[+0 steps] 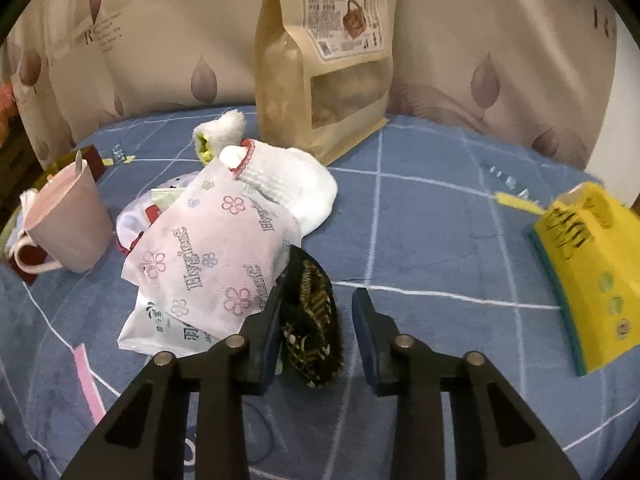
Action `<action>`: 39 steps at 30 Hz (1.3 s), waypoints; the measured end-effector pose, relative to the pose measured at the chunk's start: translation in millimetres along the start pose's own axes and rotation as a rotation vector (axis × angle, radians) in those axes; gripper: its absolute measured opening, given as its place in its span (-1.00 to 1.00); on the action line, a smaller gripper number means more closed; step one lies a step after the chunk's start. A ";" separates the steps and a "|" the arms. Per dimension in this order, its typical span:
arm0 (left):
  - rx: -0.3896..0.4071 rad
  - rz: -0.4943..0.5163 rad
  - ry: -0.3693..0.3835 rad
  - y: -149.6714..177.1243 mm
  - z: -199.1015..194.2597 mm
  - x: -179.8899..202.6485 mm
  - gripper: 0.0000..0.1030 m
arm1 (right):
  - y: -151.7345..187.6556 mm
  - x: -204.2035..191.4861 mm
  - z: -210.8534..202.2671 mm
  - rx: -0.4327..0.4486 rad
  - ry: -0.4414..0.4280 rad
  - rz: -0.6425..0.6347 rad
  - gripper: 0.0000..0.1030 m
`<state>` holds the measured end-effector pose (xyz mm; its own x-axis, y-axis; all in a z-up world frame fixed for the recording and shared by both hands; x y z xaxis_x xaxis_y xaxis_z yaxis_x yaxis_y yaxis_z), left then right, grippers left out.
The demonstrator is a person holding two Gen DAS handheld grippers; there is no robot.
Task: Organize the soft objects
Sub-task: 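Lower the right tool onto the black-and-gold patterned cloth and grasp it, then grasp the white floral Hygiene wipes packet with the left tool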
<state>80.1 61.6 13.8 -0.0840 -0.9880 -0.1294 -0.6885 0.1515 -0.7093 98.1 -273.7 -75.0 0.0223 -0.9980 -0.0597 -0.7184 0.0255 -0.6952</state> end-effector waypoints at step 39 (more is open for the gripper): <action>-0.412 0.078 0.560 -43.2 81.5 271.5 0.38 | 18.4 74.8 -20.5 0.069 0.093 0.114 -0.68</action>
Point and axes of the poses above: each gripper's, at about its wrist camera, not at the fingertips, and z roughly the way its jaws point, x to its right, y to its underside, the point moved 3 cm from there along z, roughly the way its jaws point, and after that the axes turned 3 degrees about x, right-handed, at the moved point
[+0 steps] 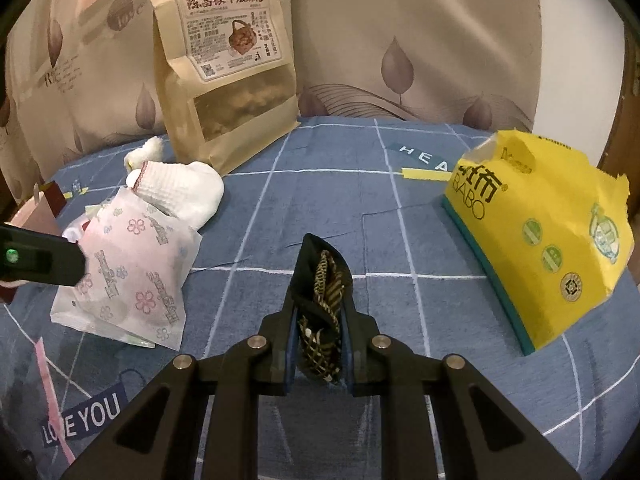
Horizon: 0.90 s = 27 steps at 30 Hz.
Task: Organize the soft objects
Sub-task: 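Grasp the white floral Hygiene wipes packet with the left tool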
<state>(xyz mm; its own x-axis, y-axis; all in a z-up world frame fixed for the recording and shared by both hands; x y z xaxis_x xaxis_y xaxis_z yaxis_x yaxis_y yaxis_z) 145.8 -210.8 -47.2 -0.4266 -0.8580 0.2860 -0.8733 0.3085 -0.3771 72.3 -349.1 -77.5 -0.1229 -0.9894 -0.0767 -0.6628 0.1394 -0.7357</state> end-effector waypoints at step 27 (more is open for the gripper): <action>-0.034 0.046 -0.035 -19.6 46.1 41.9 -0.32 | 1.9 14.5 9.8 -0.041 -0.073 0.109 -0.66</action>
Point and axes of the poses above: each gripper's, at about its wrist camera, not at the fingertips, and z roughly the way its jaws point, x to its right, y to its underside, the point moved 3 cm from there along z, roughly the way its jaws point, and after that the axes turned 3 degrees about x, right-handed, at the moved point
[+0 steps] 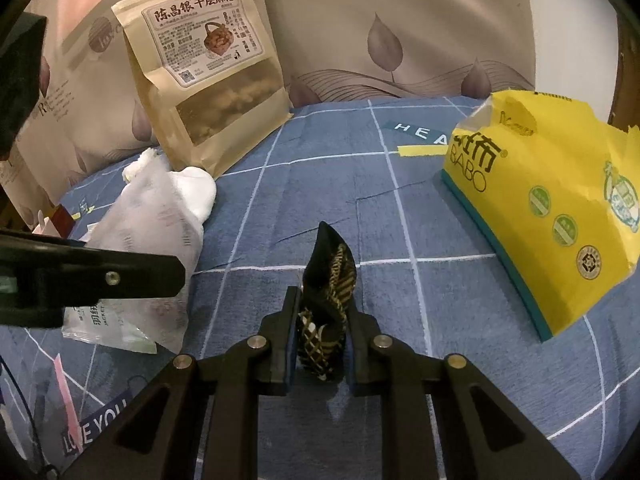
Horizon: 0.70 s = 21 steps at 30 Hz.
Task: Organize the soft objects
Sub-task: 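Grasp the white floral Hygiene wipes packet with the left tool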
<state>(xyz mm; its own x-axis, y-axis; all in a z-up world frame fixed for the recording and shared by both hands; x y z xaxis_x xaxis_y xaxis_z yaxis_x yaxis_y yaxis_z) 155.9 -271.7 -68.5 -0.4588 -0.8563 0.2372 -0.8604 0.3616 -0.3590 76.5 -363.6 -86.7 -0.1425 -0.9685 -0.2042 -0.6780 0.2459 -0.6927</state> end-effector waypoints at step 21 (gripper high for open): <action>0.057 0.008 0.035 6.7 -20.7 -5.0 -0.78 | 2.6 1.6 6.3 -0.013 -0.031 0.052 -0.66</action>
Point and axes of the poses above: each gripper's, at about its wrist camera, not at the fingertips, and z roughly the way its jaws point, x to its right, y to its underside, the point moved 3 cm from there along z, roughly the way its jaws point, and after that the axes turned 3 degrees about x, right-handed, at the moved point
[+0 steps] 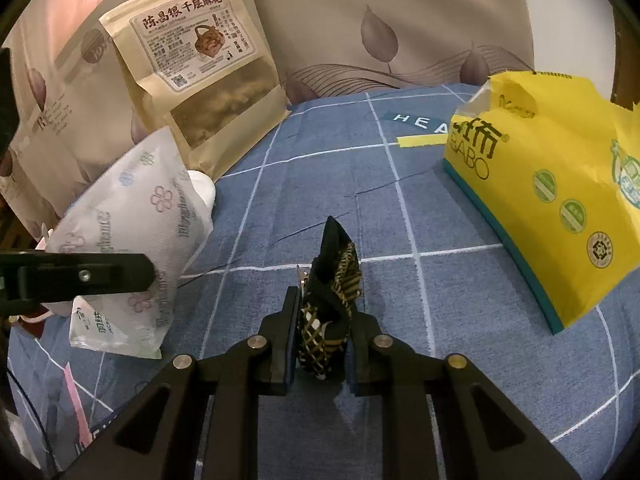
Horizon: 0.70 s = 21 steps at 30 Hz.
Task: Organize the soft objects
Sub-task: 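Grasp the white floral Hygiene wipes packet with the left tool, then carry the floral packet into the gold tin and release it with the left tool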
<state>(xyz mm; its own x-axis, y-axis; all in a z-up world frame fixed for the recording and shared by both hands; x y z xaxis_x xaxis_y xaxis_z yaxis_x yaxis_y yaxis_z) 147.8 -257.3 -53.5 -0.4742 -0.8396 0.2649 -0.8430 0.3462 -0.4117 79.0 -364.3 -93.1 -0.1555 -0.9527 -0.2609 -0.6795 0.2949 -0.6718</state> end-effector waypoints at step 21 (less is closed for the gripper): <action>0.054 0.013 -0.014 21.5 -60.3 -15.2 -0.78 | -0.4 -2.2 0.7 -0.001 0.011 -0.017 -0.66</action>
<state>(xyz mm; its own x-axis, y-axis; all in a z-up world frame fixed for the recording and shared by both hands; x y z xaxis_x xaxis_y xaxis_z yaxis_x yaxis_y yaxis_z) 121.6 -211.9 -13.7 -0.4811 -0.8412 0.2470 -0.8217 0.3345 -0.4613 80.0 -362.3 -92.8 -0.1513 -0.9585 -0.2417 -0.6829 0.2781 -0.6755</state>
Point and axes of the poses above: each gripper's, at about its wrist camera, not at the fingertips, and z roughly the way its jaws point, x to its right, y to its underside, the point moved 3 cm from there along z, roughly the way its jaws point, and after that the axes turned 3 degrees about x, right-handed, at the moved point
